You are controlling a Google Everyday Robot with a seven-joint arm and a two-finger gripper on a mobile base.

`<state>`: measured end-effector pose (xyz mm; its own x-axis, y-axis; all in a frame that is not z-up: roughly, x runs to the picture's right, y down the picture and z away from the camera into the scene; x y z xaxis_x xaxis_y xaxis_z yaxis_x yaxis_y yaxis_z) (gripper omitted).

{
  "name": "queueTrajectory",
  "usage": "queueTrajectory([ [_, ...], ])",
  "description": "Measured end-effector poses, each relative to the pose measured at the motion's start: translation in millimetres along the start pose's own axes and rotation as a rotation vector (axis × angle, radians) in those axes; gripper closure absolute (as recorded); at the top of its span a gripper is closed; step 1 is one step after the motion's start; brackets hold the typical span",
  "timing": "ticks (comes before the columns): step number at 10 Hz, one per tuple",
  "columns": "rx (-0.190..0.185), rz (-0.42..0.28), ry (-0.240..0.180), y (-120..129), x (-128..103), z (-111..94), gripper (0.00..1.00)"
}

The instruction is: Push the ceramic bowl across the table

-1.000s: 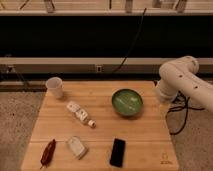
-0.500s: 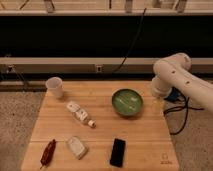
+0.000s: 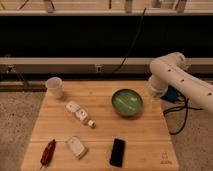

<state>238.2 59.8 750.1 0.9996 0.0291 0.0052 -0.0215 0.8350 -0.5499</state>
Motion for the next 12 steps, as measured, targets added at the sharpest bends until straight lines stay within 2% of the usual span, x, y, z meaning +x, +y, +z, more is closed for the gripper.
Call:
queueTrajectory([
  [3, -0.011, 0.01, -0.006, 2, -1, 3, 0.2],
  [12, -0.015, 0.066, -0.063, -10, 4, 23, 0.2],
])
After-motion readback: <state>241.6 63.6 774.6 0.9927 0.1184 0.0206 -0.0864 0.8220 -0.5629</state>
